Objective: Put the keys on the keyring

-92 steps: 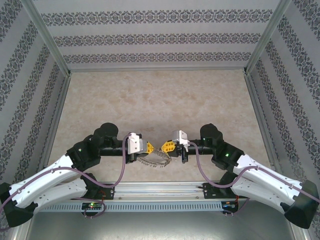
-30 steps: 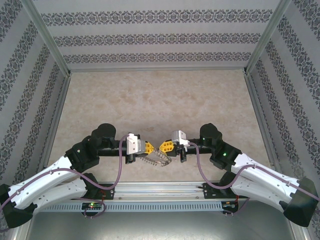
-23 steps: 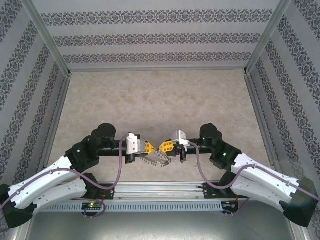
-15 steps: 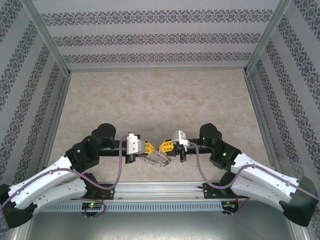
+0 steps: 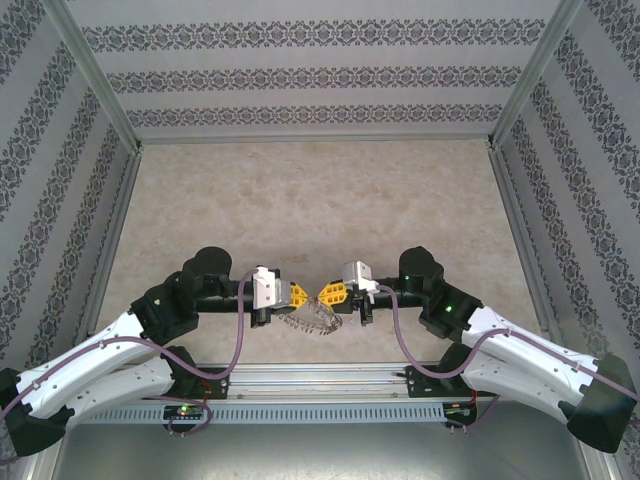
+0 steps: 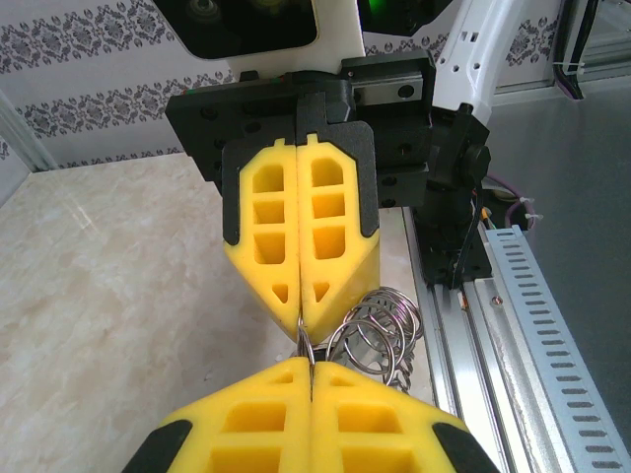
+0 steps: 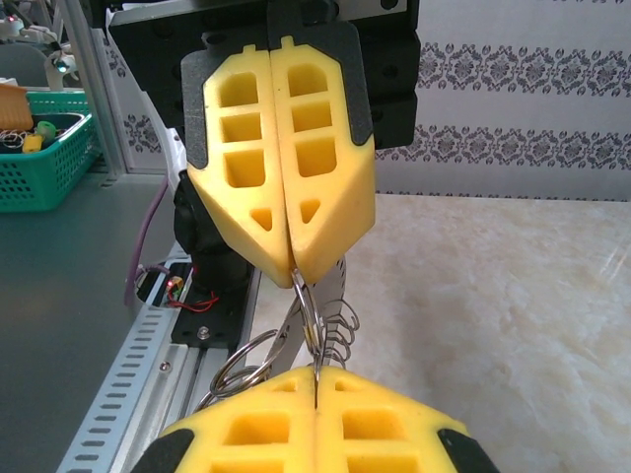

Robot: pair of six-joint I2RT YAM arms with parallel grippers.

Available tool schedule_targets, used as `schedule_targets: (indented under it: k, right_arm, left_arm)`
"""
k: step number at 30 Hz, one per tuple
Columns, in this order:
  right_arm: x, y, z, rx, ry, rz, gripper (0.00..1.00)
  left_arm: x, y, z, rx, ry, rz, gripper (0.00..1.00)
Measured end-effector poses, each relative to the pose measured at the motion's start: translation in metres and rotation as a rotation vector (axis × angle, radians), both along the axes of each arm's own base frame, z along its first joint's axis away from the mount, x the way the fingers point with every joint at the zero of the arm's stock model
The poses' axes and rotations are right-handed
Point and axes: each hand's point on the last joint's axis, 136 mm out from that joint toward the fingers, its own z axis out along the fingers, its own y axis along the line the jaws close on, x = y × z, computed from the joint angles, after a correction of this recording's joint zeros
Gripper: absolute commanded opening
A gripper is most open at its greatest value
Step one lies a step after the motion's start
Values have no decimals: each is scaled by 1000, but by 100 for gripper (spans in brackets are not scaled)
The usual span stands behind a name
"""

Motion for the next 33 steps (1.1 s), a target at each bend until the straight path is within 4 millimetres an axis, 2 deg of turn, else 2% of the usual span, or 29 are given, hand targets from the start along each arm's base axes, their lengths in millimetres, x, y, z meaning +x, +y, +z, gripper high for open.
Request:
schedule_targets:
  k: [22,33]
  right_arm:
    - [-1,0,0,0,-2,6,0]
    - [-10,2,1,8,-7,52,0]
  left_arm:
    - [-2,-1,-1,0,8,-17,0]
    - [-1,-2,-2,4,9,-13,0]
